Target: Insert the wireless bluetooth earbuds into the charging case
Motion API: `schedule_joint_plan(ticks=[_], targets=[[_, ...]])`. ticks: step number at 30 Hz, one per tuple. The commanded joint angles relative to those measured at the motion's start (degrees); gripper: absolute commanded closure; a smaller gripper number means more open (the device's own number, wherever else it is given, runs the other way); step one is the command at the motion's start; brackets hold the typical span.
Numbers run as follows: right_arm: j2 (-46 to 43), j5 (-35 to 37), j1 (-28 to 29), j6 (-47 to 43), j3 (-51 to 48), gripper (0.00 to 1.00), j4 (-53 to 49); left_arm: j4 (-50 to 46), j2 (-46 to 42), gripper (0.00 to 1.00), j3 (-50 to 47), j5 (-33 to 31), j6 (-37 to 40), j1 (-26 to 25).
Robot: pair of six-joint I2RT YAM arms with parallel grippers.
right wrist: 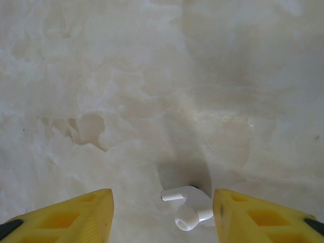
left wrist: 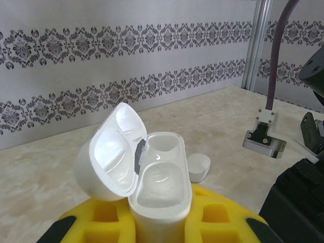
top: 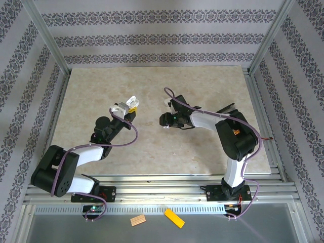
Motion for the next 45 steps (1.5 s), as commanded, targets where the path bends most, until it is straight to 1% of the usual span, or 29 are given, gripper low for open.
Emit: schedule_joint_plan(ticks=[1,4,12,16,26,29,32,39,45], targets=[[0.9,-0.2,0.5,0.6,1.7,0.48,-0.9,4.1,0.7,1.0,0.5,1.1,-1.1,0.9],[0.9,-0.4,0.8,0.3,1.5,0.5,-1.2,4.5,1.1,1.0,0.6,1.2,-1.3,0.9],[2.2,-0.7,0.6,-0.5,2.4,0.52,-2.0,5.2,1.8,1.0,0.8,2.1,-1.7,1.0],[2.8,-2.1,0.6,-0.6,2.7,0.52,-1.9,5.4,2.3,1.0,1.0,2.7,-1.7,1.0],[3.7,-3.2,0.7,-1.2,3.0,0.52,-2.5,5.8,2.3,1.0,0.6,3.1,-2.2,1.0],[3.4,-3.5,0.8,-1.1,2.8,0.54,-2.7,5.7,2.5,1.0,0.7,3.1,-2.0,1.0],[2.9,-3.2,0.8,-1.2,2.2,0.59,-2.8,5.9,2.8,1.0,1.0,3.2,-2.0,1.0],[3.5,-1.9,0.4,-1.7,2.1,0.66,-3.7,7.7,4.4,1.0,1.1,3.8,-2.7,1.0],[3.7,-1.6,0.2,-2.4,2.7,0.72,-4.8,7.0,4.4,1.0,1.2,4.0,-2.2,1.0]])
